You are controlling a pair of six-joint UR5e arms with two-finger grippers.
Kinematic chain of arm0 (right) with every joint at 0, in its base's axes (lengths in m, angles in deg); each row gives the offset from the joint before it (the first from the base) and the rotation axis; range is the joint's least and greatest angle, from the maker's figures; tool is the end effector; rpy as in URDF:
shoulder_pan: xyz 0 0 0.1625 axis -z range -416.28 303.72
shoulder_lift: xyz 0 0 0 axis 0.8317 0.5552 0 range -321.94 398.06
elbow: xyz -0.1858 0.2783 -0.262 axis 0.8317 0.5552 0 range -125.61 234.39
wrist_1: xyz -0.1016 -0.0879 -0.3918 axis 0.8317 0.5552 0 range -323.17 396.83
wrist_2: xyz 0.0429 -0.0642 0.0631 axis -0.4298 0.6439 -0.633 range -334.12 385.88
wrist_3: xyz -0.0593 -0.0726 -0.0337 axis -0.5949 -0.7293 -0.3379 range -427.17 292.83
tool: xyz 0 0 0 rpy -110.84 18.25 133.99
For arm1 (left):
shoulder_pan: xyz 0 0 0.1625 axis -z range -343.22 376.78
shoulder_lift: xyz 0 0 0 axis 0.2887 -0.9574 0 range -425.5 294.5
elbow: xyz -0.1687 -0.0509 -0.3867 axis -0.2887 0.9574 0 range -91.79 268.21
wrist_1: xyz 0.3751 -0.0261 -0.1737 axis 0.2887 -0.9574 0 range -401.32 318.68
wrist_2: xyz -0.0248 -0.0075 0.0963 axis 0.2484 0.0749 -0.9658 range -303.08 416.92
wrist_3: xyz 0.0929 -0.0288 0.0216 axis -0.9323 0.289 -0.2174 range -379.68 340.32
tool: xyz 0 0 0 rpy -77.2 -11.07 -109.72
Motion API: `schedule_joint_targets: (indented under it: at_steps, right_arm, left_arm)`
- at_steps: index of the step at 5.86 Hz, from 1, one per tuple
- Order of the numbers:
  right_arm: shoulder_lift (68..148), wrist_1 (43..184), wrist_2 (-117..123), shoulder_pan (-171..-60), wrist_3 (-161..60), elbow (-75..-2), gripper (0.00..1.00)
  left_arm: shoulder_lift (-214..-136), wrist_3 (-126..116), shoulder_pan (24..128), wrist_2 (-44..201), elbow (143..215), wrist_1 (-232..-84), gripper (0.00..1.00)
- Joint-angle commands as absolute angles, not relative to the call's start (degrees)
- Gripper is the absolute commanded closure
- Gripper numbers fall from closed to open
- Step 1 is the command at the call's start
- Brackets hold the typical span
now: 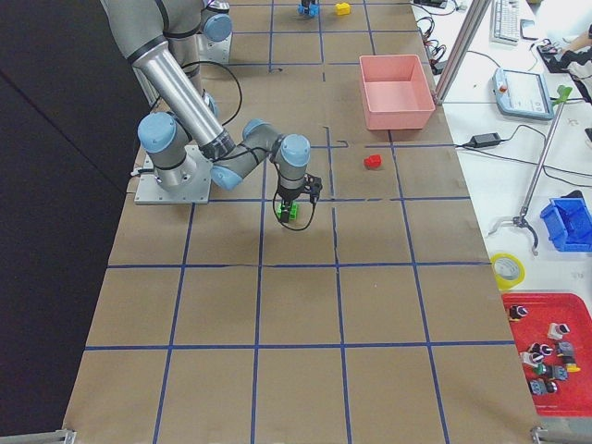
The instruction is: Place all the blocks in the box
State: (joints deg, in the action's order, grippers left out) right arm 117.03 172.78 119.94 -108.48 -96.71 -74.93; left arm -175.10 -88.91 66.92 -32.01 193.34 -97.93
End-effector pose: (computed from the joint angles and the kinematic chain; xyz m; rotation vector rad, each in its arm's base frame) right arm -0.1597 -0.4119 0.1711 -0.2204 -3.1131 -0.1608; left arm 0.2565 -0.5182 0.2375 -0.7883 -3.0103 0.0028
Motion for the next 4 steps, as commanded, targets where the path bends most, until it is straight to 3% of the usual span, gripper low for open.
schedule_joint_targets:
  at_steps: [1, 3, 4]
  right_arm:
    - [117.3, 172.9, 119.9, -108.5, -96.7, -76.2, 0.01]
    - [117.3, 172.9, 119.9, -108.5, -96.7, -76.1, 0.05]
    - [117.4, 172.8, 120.0, -108.6, -96.8, -76.0, 0.15]
  left_arm:
    - [-171.7, -78.8, 70.7, -32.0, 178.2, -118.5, 1.0]
    - [-172.2, -60.7, 79.3, -32.0, 167.4, -126.2, 1.0]
    - [-172.5, -49.2, 84.9, -31.8, 165.3, -126.2, 1.0]
